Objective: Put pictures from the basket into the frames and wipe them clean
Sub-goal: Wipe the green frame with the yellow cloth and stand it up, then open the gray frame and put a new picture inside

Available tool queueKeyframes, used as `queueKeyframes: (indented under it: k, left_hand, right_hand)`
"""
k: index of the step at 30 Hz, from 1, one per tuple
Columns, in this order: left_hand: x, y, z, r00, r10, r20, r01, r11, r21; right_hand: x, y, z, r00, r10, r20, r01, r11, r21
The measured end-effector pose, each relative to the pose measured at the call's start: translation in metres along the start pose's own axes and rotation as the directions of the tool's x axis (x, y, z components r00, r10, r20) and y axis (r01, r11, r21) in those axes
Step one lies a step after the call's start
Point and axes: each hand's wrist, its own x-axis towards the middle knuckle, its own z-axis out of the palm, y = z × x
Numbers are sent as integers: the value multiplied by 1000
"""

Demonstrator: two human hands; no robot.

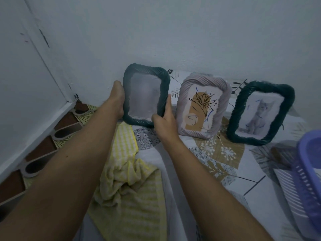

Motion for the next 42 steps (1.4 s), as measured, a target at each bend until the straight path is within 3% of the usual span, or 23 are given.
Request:
queueKeyframes:
  k: [8, 10, 14, 19, 21, 24, 26, 28, 31, 33, 37, 42]
  left_hand:
    - [9, -7, -1, 966, 45, -256, -79, 989, -124]
    - [-6, -7, 5, 922, 105, -373, -129, 991, -39]
    - [-44, -16, 26, 760, 374, -531, -262, 925, 277]
    - [-85, -54, 41, 611, 688, -392, -437, 705, 558]
    - [-100, -70, 48, 557, 799, -227, -588, 573, 571]
    - [-119, -93, 61, 537, 842, 55, -709, 415, 570]
    - [-126, -106, 72, 568, 802, 186, -701, 354, 619]
    - [-129, -114, 82, 668, 700, 253, -649, 381, 658]
    - [-127, -121, 95, 761, 582, 287, -592, 441, 675]
    - [-127, -122, 103, 801, 523, 292, -561, 483, 673]
    - [-130, -121, 115, 871, 424, 250, -472, 579, 664]
    - [-128, -121, 117, 906, 392, 158, -400, 676, 619]
  right_hand:
    - [-4, -5, 0, 996, 86, 17, -85, 995, -57]
    - [-9, -5, 0, 996, 92, -5, -92, 994, -66]
    - [-26, -7, -4, 999, 21, -42, -23, 999, -46]
    - [-51, -13, -19, 991, -33, -133, 45, 995, 84]
    - [-57, -14, -31, 976, -14, -220, 44, 990, 131]
    - [-64, -15, -56, 920, 92, -381, -3, 974, 229]
    - [-66, -8, -75, 875, 166, -455, -64, 971, 232]
    - [-67, 1, -92, 846, 184, -501, -110, 979, 174]
    - [-71, 17, -111, 868, 64, -492, -94, 995, -35]
    - [-71, 27, -118, 909, 14, -416, -77, 988, -135]
    - [-67, 34, -122, 964, 51, -262, -82, 991, -106]
    - [-59, 27, -121, 965, 162, -207, -183, 979, -88]
